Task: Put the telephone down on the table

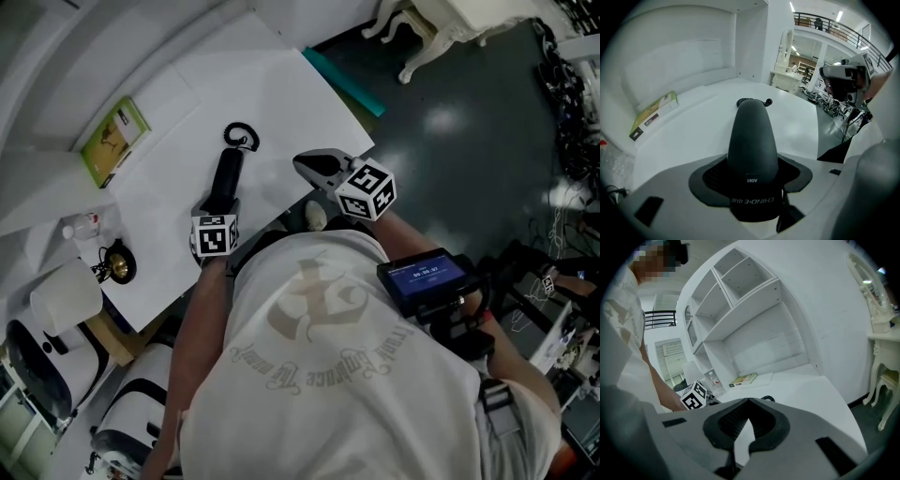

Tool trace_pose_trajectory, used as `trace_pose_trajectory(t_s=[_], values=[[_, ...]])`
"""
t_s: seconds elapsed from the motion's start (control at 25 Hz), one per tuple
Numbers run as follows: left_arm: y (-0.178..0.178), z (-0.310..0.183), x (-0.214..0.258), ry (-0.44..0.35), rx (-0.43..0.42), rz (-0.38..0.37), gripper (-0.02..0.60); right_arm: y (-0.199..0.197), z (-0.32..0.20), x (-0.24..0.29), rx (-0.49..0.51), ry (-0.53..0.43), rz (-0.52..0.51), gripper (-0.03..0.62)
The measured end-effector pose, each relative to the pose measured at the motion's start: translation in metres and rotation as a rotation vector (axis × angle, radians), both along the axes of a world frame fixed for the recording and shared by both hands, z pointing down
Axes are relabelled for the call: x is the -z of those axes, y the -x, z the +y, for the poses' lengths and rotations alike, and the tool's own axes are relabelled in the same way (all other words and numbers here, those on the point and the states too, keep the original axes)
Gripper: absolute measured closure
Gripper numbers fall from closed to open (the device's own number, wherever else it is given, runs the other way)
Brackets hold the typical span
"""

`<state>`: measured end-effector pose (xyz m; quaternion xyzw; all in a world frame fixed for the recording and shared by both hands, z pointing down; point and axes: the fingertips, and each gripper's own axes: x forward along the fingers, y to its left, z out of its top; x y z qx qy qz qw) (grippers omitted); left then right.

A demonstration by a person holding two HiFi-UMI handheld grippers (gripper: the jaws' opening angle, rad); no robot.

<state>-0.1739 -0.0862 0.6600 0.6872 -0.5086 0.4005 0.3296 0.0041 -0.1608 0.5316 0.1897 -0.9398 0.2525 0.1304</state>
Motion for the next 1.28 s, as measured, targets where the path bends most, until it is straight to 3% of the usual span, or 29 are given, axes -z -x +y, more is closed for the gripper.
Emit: trace_pose_trajectory(t_s=[0.84, 1.0, 1.28], values=[[-0.001, 0.008, -0.007, 0.025, -0.026, -0.035, 0.29, -0.02, 0.011, 0.002, -0.033, -0.002, 0.01, 0.579], [-0.001, 0.005, 0.002, -0.004, -0.023, -0.006, 0.258, -0.019, 0.015, 0.001, -0.027, -0.002, 0.013, 0.579], [0.009, 0.005, 0.031, -0.074, 0.017, 0.02, 0.258, -0.008, 0.017, 0.004, 0.01, -0.01, -0.001, 0.579]])
